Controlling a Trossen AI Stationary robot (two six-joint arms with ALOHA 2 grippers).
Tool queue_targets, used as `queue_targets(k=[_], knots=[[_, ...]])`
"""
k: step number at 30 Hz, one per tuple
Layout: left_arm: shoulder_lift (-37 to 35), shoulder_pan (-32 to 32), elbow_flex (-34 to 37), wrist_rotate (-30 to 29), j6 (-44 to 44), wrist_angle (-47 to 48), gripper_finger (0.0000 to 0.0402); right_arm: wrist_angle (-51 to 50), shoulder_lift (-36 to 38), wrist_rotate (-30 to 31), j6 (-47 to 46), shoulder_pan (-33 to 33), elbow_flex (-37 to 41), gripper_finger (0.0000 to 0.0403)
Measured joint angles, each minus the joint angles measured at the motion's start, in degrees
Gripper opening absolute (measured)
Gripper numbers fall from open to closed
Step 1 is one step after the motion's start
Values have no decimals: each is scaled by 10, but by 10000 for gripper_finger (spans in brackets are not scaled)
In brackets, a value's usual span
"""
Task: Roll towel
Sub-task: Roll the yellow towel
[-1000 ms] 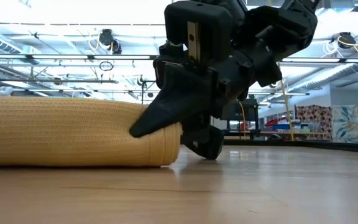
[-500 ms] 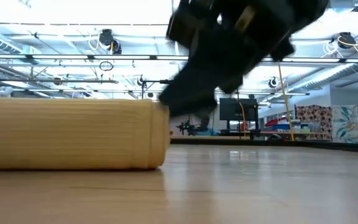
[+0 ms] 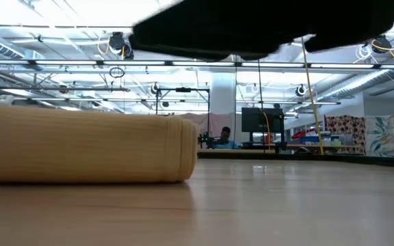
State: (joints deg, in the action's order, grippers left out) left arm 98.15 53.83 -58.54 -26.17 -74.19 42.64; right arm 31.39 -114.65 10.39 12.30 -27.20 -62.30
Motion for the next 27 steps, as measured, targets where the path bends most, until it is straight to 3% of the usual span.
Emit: queue_targets(k=[5, 10, 15, 20, 27], knots=[[0, -24, 0, 49, -1, -1, 26, 61, -44, -13, -29, 33, 0, 116], [-11, -34, 1, 66, -3, -7, 26, 85, -60, -89, -45, 70, -1, 55], [-48, -34, 1, 49, -5, -31, 26, 60, -61, -92, -38, 83, 0, 36], [-58, -34, 1, 44, -3, -29, 25, 11, -34, -89, -56, 71, 0, 84], [-57, -27, 31, 27, -5, -87, 25, -46, -19, -30, -74, 73, 0, 216]])
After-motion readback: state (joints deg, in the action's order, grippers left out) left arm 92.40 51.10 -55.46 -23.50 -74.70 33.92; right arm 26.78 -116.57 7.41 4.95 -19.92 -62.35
